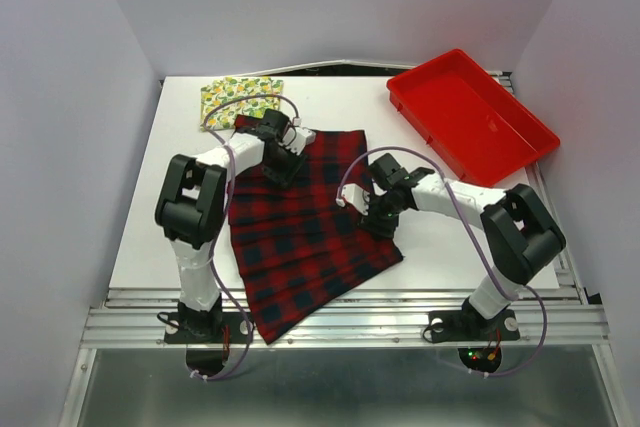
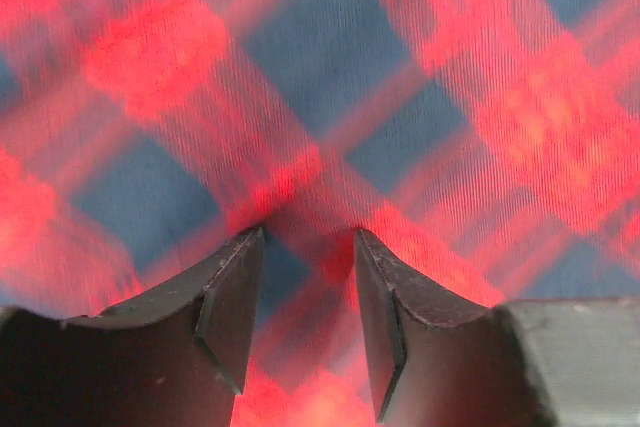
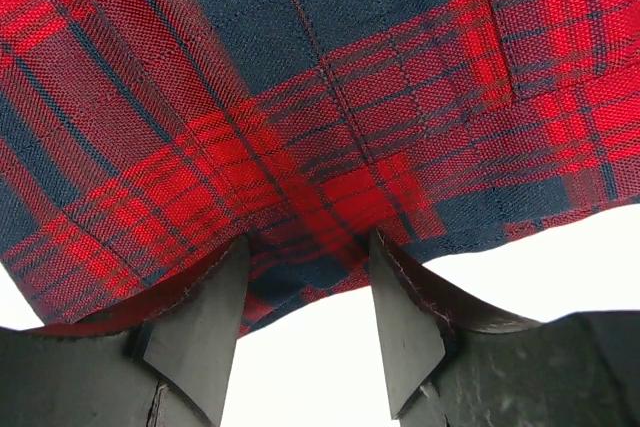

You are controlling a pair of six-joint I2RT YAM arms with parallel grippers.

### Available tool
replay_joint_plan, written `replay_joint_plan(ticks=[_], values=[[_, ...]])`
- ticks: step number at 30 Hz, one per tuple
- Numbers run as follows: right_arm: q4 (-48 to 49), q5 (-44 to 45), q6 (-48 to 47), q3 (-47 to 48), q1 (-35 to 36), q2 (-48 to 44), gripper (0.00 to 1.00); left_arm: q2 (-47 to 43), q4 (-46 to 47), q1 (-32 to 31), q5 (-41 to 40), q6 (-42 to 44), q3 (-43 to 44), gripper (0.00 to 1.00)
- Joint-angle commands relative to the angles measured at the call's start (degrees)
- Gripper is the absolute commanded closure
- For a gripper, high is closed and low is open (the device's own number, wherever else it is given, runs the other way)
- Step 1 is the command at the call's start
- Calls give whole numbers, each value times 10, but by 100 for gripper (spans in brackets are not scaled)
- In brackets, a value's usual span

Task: Fold and stack the skirts
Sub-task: Fold the skirt

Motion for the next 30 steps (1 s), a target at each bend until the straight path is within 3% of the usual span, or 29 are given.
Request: replay_joint_plan(ticks=[1, 7, 11, 14, 17, 19, 22, 24, 25, 30], values=[[-13, 34, -5, -34, 5, -8, 44, 52, 1, -20, 29, -9, 78, 49], [-13, 55, 19, -36, 5, -39, 43, 144, -23, -45, 36, -17, 207, 50], [-48, 49, 36, 5, 5, -76, 36, 174, -33, -45, 31, -11, 284, 49], [-108, 7, 30, 50, 5, -109, 27, 184, -43, -45, 34, -6, 353, 48], [-177, -34, 24, 79, 5, -137, 9, 194, -62, -45, 38, -11, 416, 47], [-207, -49, 18, 76, 11, -153, 8, 181, -63, -45, 36, -16, 428, 46], [-225, -52, -9, 29, 38, -203, 12, 99, -54, -43, 51, -13, 382, 45], [-221, -47, -34, -8, 44, -222, 15, -18, -54, -43, 56, 5, 281, 44], [-221, -40, -34, -8, 52, -226, 16, -19, -59, -43, 56, 12, 281, 44], [-173, 17, -67, -65, 96, -224, 16, -245, -101, -39, 72, 60, 57, 40]])
